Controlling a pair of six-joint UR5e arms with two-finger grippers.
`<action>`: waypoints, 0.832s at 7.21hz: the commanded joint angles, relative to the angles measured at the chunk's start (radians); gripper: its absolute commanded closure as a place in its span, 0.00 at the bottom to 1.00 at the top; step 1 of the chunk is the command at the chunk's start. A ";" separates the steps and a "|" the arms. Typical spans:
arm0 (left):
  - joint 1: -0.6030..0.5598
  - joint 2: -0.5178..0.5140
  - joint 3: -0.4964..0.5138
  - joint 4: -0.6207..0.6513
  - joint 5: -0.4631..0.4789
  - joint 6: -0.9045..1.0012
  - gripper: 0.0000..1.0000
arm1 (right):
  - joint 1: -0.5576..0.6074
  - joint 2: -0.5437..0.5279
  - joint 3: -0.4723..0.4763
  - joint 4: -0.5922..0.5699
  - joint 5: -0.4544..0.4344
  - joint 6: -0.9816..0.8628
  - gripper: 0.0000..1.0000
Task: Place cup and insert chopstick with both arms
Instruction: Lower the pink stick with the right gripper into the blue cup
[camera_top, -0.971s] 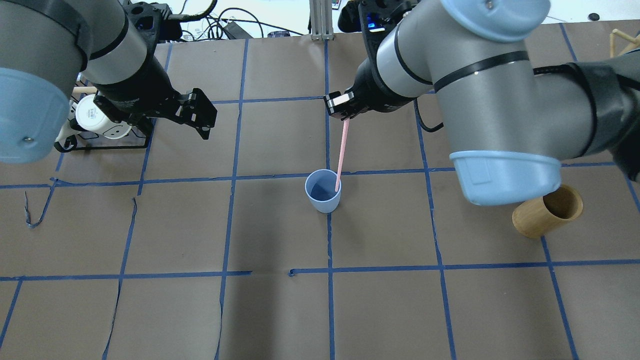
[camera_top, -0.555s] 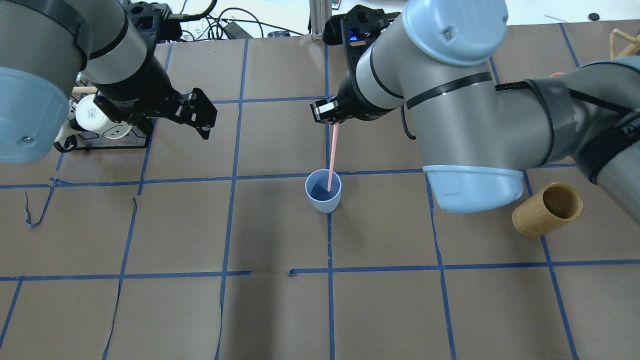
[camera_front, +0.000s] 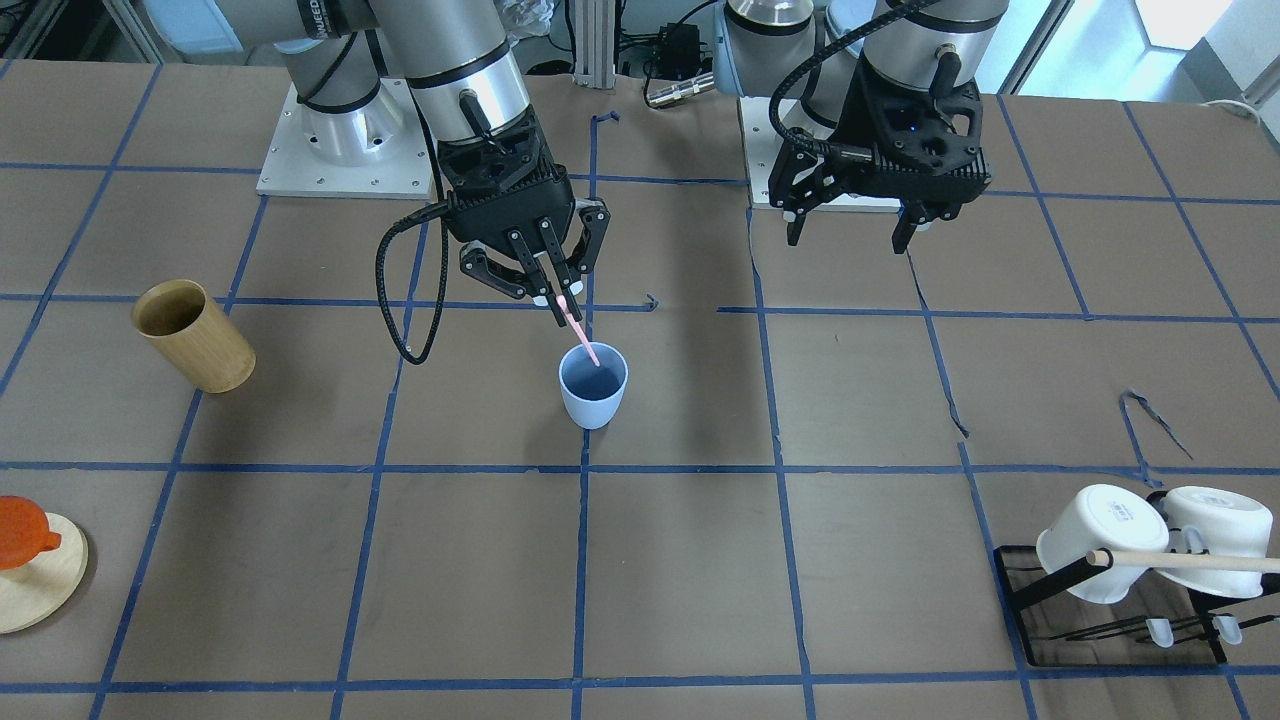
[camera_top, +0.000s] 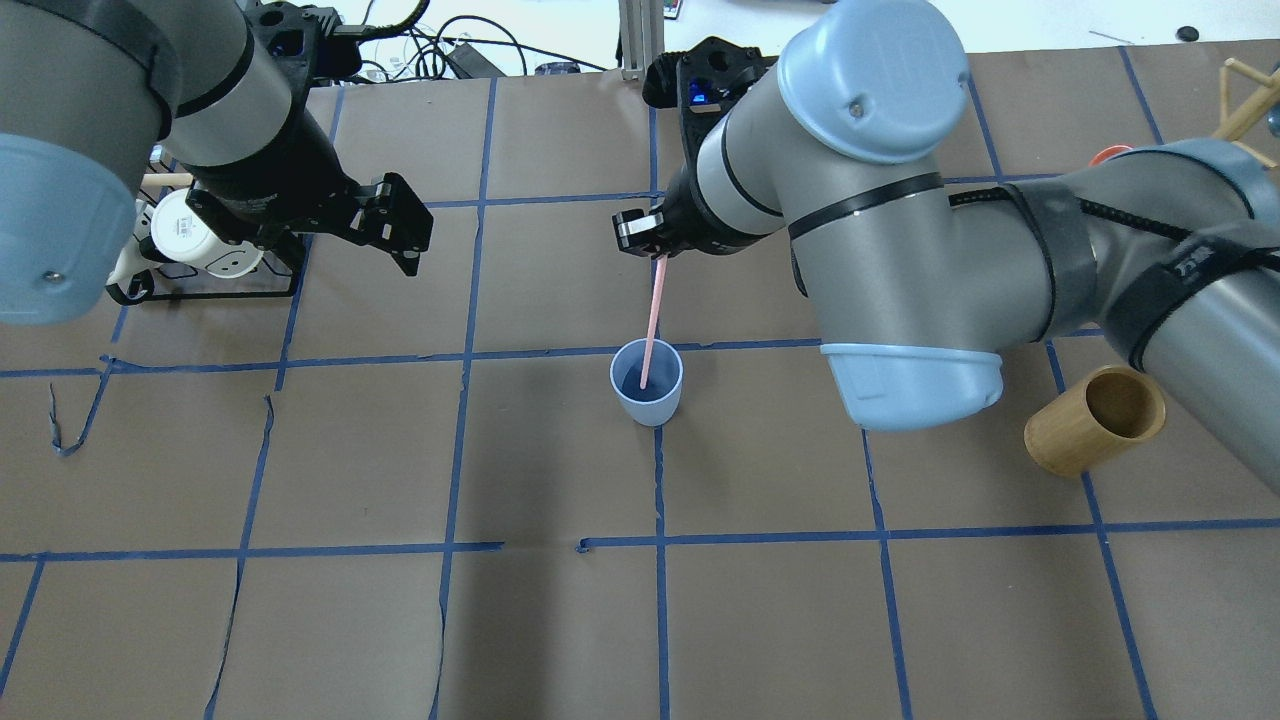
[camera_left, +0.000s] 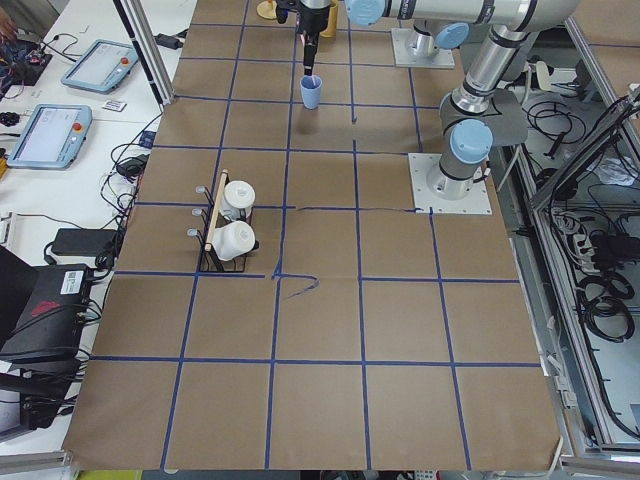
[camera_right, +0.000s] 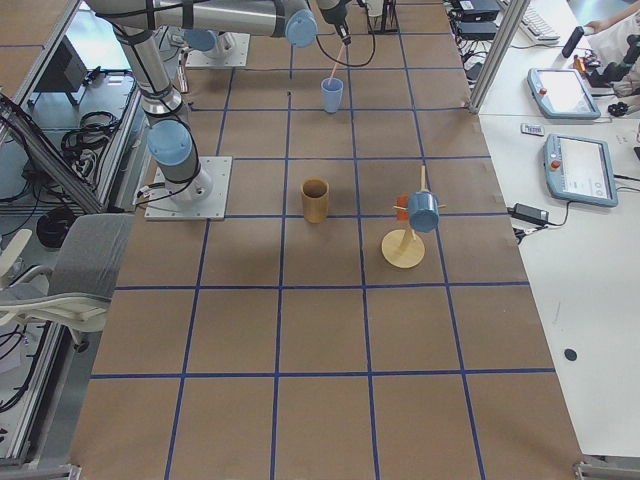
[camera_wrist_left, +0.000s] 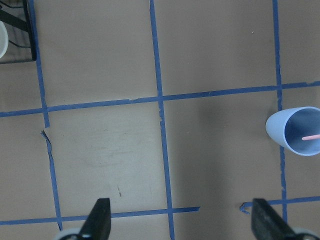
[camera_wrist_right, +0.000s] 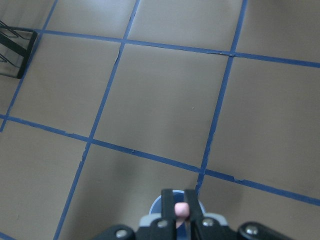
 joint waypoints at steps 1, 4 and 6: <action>0.005 0.003 0.005 0.003 -0.001 -0.056 0.00 | 0.009 0.043 0.020 -0.075 -0.001 0.000 1.00; 0.005 0.001 0.006 0.003 -0.003 -0.055 0.00 | 0.023 0.068 0.022 -0.091 -0.044 -0.004 0.96; 0.005 -0.001 0.006 0.003 -0.003 -0.055 0.00 | 0.023 0.069 0.031 -0.091 -0.044 -0.001 0.89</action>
